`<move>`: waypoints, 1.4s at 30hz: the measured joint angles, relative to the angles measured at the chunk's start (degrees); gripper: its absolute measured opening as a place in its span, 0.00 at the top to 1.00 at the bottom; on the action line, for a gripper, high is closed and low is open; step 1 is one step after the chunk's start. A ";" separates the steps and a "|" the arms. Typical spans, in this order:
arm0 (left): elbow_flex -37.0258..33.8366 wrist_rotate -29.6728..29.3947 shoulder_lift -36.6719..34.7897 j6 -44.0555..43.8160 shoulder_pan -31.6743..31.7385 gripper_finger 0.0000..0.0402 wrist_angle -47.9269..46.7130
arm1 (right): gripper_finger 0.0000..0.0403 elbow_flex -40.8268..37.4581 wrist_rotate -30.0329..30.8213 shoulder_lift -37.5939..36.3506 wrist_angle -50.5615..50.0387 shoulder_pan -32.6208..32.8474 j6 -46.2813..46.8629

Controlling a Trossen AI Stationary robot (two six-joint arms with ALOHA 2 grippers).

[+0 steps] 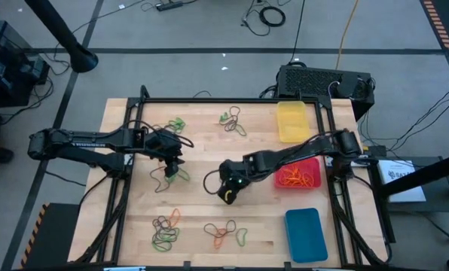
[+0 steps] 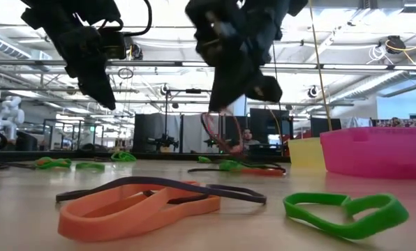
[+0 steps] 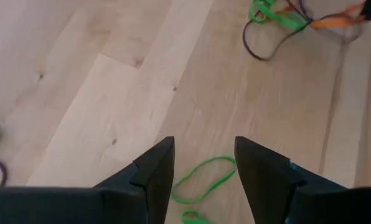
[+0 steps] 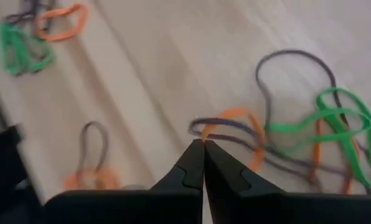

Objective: Sort rubber bands into baskets
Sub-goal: Put the orange rubber band into the red bin

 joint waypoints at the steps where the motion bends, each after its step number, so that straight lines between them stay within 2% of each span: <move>1: 0.00 -0.11 0.00 0.51 0.02 0.56 0.30 | 1.00 -0.04 -1.43 -1.09 -0.57 -0.26 -0.18; 8: 0.00 -1.08 0.02 0.95 0.02 0.56 1.61 | 1.00 -0.03 -11.24 -9.54 -6.08 -1.07 1.43; 13: 0.00 -1.12 0.02 2.09 -0.02 0.56 2.50 | 1.00 0.06 -14.82 -15.15 -17.88 -1.90 4.06; 17: 0.00 -1.19 0.02 2.27 0.00 0.56 3.04 | 1.00 0.06 -12.43 -18.68 -31.46 -2.56 3.69; 22: 0.00 -1.34 0.02 2.29 0.00 0.56 4.44 | 1.00 0.06 -4.53 -21.97 -47.79 -3.41 1.79; 26: 0.00 -1.34 0.02 2.33 0.00 0.56 5.01 | 1.00 0.01 0.27 -22.10 -55.82 -4.67 -0.95; 32: 0.00 -1.34 0.02 2.29 0.00 0.56 5.84 | 1.00 -4.27 0.99 -22.06 -54.99 -7.42 -8.09; 42: 0.00 -2.63 0.02 0.47 0.00 0.56 5.75 | 1.00 -18.45 1.15 -22.08 -53.26 -8.91 -11.43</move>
